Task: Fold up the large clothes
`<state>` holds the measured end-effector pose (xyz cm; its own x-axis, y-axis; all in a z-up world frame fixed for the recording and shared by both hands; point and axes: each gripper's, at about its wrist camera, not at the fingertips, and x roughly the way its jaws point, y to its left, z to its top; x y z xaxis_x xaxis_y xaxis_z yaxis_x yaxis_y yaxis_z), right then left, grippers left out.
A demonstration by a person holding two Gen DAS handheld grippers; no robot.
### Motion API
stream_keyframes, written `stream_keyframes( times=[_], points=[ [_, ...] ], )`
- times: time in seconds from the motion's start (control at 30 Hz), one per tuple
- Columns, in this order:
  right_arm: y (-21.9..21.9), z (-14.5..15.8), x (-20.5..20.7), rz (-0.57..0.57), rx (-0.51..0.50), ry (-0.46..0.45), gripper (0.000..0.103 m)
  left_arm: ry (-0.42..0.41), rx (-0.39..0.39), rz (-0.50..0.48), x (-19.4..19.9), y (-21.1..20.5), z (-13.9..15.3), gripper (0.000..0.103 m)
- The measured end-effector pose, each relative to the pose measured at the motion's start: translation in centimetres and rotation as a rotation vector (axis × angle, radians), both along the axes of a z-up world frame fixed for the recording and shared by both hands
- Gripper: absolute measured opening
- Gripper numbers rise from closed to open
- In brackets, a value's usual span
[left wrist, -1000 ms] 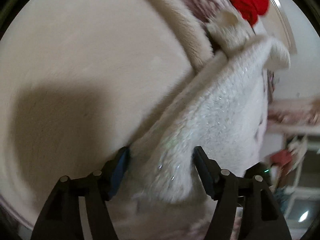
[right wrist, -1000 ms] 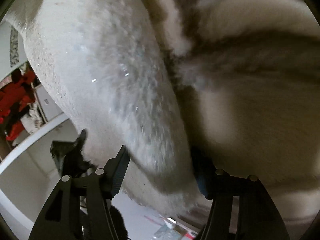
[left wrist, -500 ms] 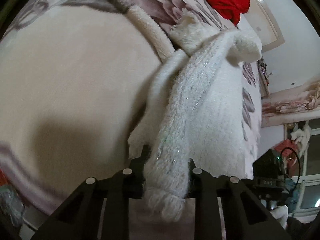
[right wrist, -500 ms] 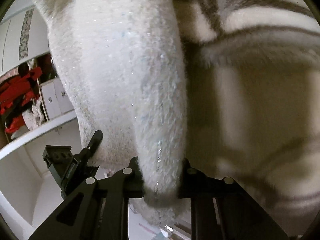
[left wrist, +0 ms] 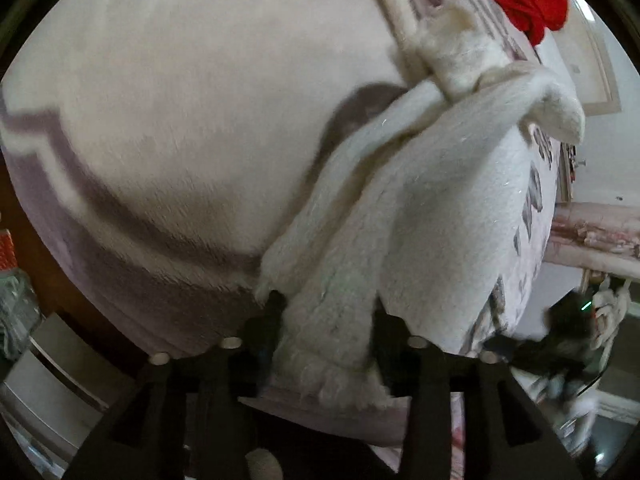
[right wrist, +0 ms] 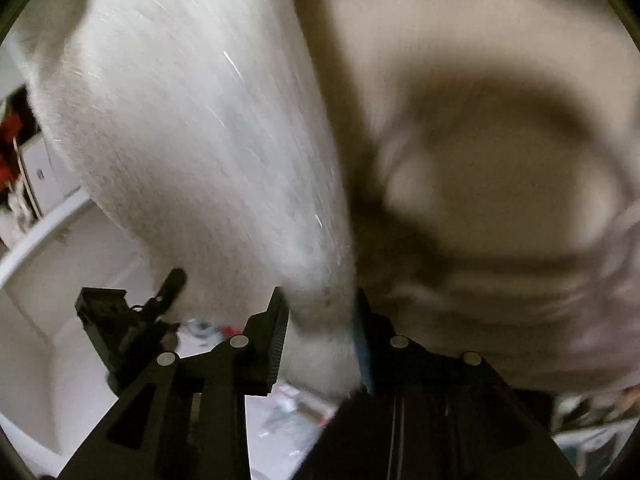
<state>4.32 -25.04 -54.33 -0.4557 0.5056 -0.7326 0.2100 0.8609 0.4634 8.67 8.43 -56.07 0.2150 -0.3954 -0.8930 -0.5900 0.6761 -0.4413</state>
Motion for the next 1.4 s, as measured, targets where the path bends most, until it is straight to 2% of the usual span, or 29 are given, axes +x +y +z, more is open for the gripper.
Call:
stream_keyframes(
  times=[0.07,0.13,0.2,0.27,0.33,0.4,0.43,0.53,0.6,0.63,0.67,0.73,0.8,0.9,0.97,1.03,1.07,1.13,1.2,1.27,1.33,1.4],
  points=[
    [-0.8,2.8,3.1,0.016,-0.033,-0.085,0.038,-0.029,0.096,-0.01,0.1,0.4,1.5,0.076],
    [-0.6,4.8,7.2,0.004,-0.031,-0.167,0.038,-0.059,0.204,-0.004,-0.5,1.5,2.7,0.078],
    [1.6,5.6,12.1,0.028,-0.023,-0.266,0.038,-0.077,0.335,0.017,-0.3,2.7,3.3,0.078],
    [4.9,5.7,16.8,0.067,-0.05,-0.369,0.038,-0.059,0.438,0.022,-0.1,3.6,2.8,0.078],
    [9.1,5.3,21.5,0.076,-0.014,-0.421,0.038,-0.024,0.531,0.019,0.6,4.7,1.4,0.078],
    [13.6,4.9,25.7,0.104,0.029,-0.454,0.038,0.016,0.573,0.01,0.9,5.8,-0.2,0.078],
    [16.3,4.6,27.7,0.151,0.018,-0.47,0.038,0.049,0.591,0.001,1.4,6.3,-1.7,0.078],
    [20.7,2.4,30.2,0.321,-0.054,-0.478,0.047,0.098,0.595,-0.021,2.1,6.8,-4.8,0.08],
    [19.9,1.7,30.6,0.365,-0.097,-0.479,0.047,0.104,0.613,-0.013,2.7,6.9,-5.7,0.098],
    [19.2,2.4,30.3,0.367,-0.09,-0.489,0.047,0.1,0.617,0.0,2.8,7.1,-6.0,0.101],
    [19.3,3.1,30.2,0.355,-0.073,-0.5,0.047,0.099,0.615,0.01,2.8,7.4,-6.2,0.103],
    [16.2,4.9,28.9,0.288,-0.006,-0.51,0.047,0.085,0.6,0.031,3.2,7.6,-6.7,0.103],
    [13.3,5.9,28.2,0.208,0.052,-0.481,0.047,0.045,0.604,0.051,2.6,7.9,-6.7,0.103],
    [11.2,5.7,26.6,0.1,0.065,-0.448,0.047,0.045,0.586,0.04,2.3,8.3,-6.7,0.103],
    [11.3,5.3,25.8,0.046,0.091,-0.434,0.047,0.056,0.574,0.035,2.0,8.6,-6.1,0.103],
    [14.4,3.7,25.6,0.051,0.118,-0.41,0.047,0.059,0.577,0.044,1.6,8.9,-4.5,0.103],
    [17.2,2.3,25.1,0.104,0.098,-0.394,0.047,0.061,0.596,0.046,1.4,9.3,-3.4,0.103],
    [21.5,-1.9,23.7,0.31,-0.022,-0.347,0.049,0.038,0.629,0.033,1.7,9.3,-1.1,0.103],
    [22.8,-3.8,23.4,0.348,-0.062,-0.348,0.05,-0.001,0.646,0.01,2.7,8.9,1.4,0.103],
    [22.1,-2.1,24.0,0.325,-0.026,-0.327,0.052,-0.064,0.62,-0.039,4.8,8.0,3.8,0.103],
    [19.1,0.4,24.1,0.235,0.039,-0.335,0.052,-0.112,0.59,-0.086,7.0,6.5,5.0,0.103],
    [14.9,2.7,23.2,0.139,0.065,-0.35,0.052,-0.186,0.526,-0.148,10.6,5.2,5.9,0.103]
  ],
)
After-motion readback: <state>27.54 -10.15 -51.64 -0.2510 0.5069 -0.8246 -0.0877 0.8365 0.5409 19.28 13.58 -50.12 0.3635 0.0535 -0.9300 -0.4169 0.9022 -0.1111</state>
